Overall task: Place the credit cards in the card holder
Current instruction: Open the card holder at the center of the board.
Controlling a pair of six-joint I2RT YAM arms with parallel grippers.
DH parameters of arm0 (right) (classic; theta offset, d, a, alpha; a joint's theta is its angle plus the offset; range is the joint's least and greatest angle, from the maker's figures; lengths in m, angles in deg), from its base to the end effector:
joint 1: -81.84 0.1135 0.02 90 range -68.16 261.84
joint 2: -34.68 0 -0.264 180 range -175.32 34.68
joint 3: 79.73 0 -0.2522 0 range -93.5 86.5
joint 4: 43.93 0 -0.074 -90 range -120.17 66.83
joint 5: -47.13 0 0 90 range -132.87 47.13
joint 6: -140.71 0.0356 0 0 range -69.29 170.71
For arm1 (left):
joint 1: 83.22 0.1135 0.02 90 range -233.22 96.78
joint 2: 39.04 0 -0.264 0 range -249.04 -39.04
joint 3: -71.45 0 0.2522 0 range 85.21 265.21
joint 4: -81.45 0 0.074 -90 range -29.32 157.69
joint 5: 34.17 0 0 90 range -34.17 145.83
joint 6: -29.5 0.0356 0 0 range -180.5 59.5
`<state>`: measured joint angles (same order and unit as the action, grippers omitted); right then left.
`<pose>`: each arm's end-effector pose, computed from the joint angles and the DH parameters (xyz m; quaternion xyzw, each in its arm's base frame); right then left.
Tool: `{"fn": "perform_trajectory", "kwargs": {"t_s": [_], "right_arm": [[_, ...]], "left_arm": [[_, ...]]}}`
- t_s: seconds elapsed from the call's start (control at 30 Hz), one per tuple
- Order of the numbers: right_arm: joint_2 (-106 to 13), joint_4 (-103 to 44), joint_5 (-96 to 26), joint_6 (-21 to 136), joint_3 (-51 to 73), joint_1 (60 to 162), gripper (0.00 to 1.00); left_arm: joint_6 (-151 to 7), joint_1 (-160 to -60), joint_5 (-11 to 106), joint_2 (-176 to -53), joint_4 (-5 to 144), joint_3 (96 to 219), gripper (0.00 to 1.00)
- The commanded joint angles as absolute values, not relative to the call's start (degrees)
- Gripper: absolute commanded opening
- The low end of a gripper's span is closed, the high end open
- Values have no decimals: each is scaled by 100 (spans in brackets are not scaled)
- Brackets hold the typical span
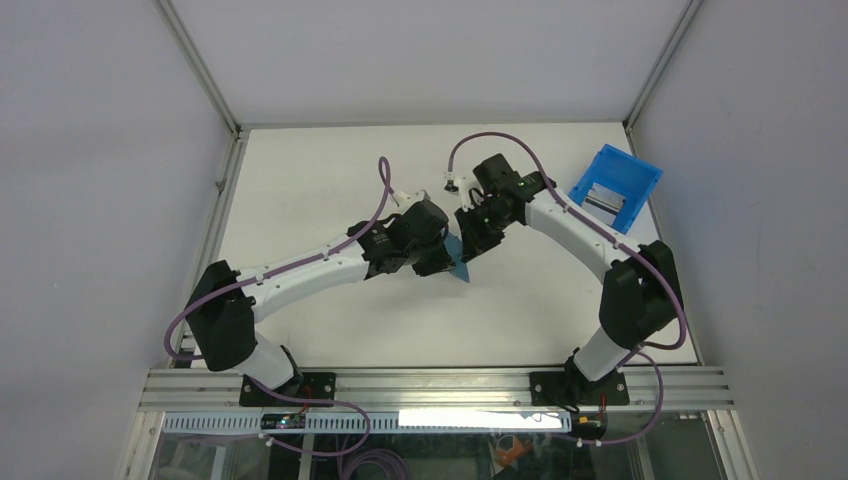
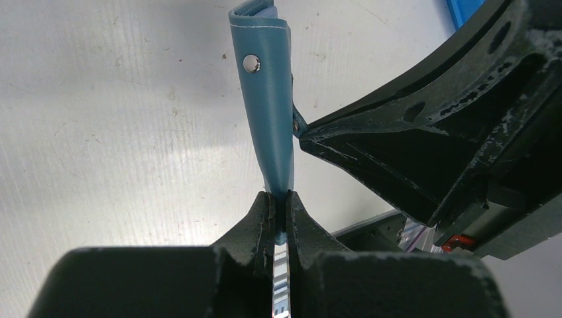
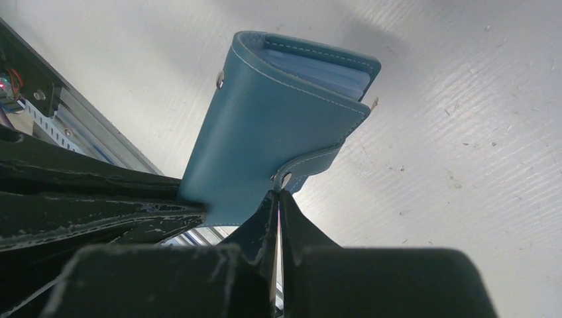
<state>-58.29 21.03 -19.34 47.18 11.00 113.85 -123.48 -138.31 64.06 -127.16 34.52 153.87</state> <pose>0.2673 0.1839 0.2615 -0.3296 0.9046 0.2388 0.1264 0.1922 -0.2665 0.2655 -0.0879 0.9410 -0.2390 0.2227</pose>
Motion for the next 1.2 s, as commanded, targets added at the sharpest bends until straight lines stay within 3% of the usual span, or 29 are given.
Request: {"fn": "perform_trajectory", "kwargs": {"t_s": [0.0, 0.43, 0.63, 0.67, 0.77, 0.83, 0.97, 1.17], "right_arm": [[-5696, 1893, -2153, 4579, 1132, 11298, 0], [-5267, 1715, -2042, 4578, 1582, 10556, 0], [-5013, 1623, -1369, 4601, 1735, 10264, 0], [-4932, 1559, -1109, 4631, 1793, 10191, 0], [-4650, 1399, -467, 4668, 1990, 9989, 0], [-4513, 1360, -356, 4682, 2102, 9882, 0], [-4445, 1283, -314, 4677, 2282, 9739, 0], [-4659, 1290, -554, 4556, 2270, 9707, 0]], "left_arm": [[-12274, -13865, 6279, -12572, 3798, 15623, 0], [-12457, -13826, 6268, -12421, 3999, 15319, 0], [-12449, -13801, 6147, -12441, 4146, 15266, 0], [-12448, -13772, 6094, -12451, 4208, 15225, 2], [-12516, -13576, 5772, -12472, 4393, 14990, 42], [-12527, -13395, 5443, -12486, 4560, 14824, 52], [-12394, -13129, 5065, -12442, 4721, 14562, 67], [-11727, -13059, 4921, -12149, 4965, 14288, 72]]}}
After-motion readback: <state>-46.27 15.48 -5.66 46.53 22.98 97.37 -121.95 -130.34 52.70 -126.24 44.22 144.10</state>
